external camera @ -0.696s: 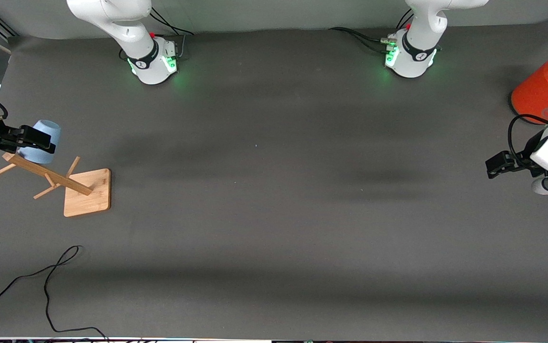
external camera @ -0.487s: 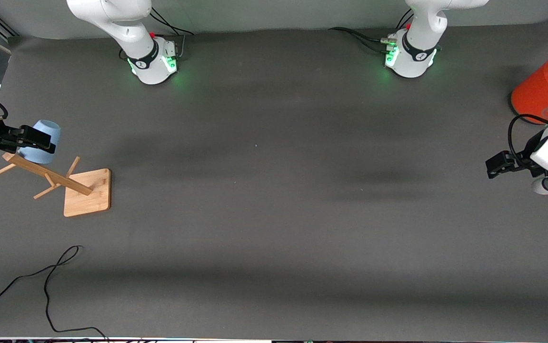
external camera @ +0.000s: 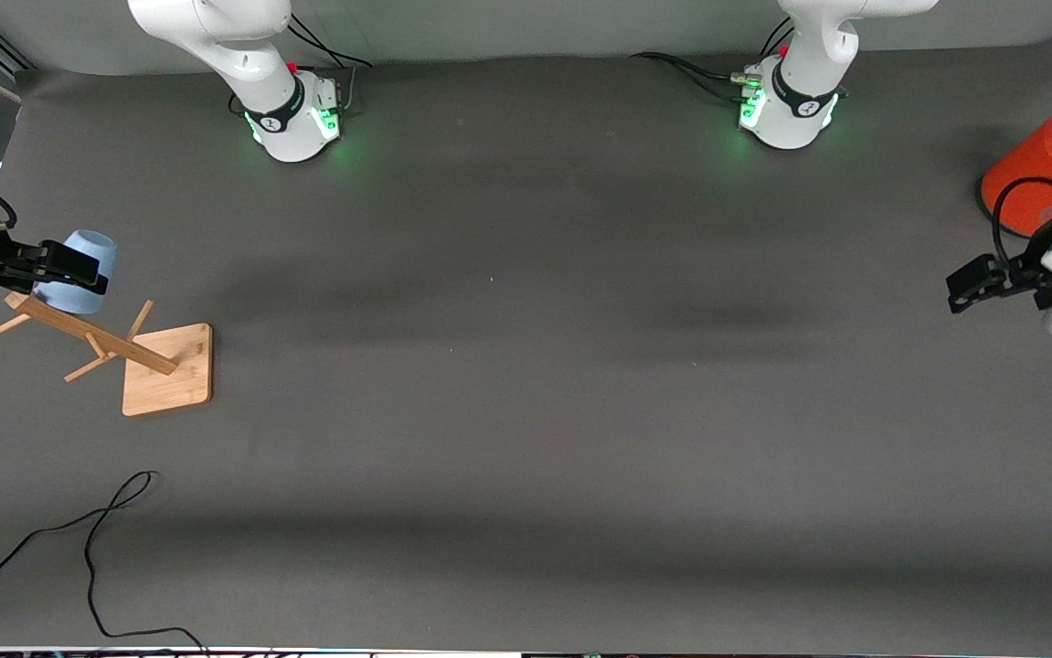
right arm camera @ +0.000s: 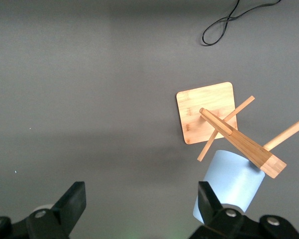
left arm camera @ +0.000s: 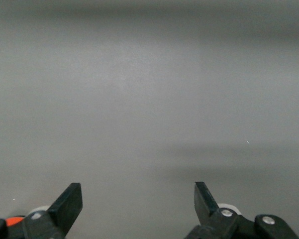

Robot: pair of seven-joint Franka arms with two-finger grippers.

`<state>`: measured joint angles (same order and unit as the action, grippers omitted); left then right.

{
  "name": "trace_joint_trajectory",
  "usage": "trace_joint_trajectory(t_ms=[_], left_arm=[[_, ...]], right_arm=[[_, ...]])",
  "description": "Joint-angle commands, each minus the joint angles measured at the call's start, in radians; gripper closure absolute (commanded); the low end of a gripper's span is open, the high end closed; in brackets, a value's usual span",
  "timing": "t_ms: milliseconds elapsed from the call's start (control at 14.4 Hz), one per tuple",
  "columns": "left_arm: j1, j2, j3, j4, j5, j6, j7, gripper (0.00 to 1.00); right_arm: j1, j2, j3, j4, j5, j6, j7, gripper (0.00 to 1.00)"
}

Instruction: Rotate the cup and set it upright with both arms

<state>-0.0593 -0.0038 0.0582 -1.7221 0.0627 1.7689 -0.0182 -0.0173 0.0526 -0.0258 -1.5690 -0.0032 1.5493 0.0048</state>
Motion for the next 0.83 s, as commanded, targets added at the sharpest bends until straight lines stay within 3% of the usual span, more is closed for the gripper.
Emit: trace_joint_trajectory(t_ms=[0, 417, 765], left_arm=[[-0.007, -0.042, 0.003, -0.047, 0.003, 0.004, -0.002, 0.0], [-0.008, -0.031, 0.003, -0.048, 0.002, 0.011, 0.0, 0.0], [-0.014, -0.024, 0.003, -0.047, 0.002, 0.015, 0.001, 0.0]], right_arm=[[0.002, -0.01, 0.001, 0.006, 0.014, -0.006, 0.027, 0.0], [-0.003, -0.019, -0.019, 0.0, 0.012, -0.012, 0.03, 0.0], [0.0, -0.124, -0.155, -0.137, 0.012, -0.011, 0.176, 0.0]])
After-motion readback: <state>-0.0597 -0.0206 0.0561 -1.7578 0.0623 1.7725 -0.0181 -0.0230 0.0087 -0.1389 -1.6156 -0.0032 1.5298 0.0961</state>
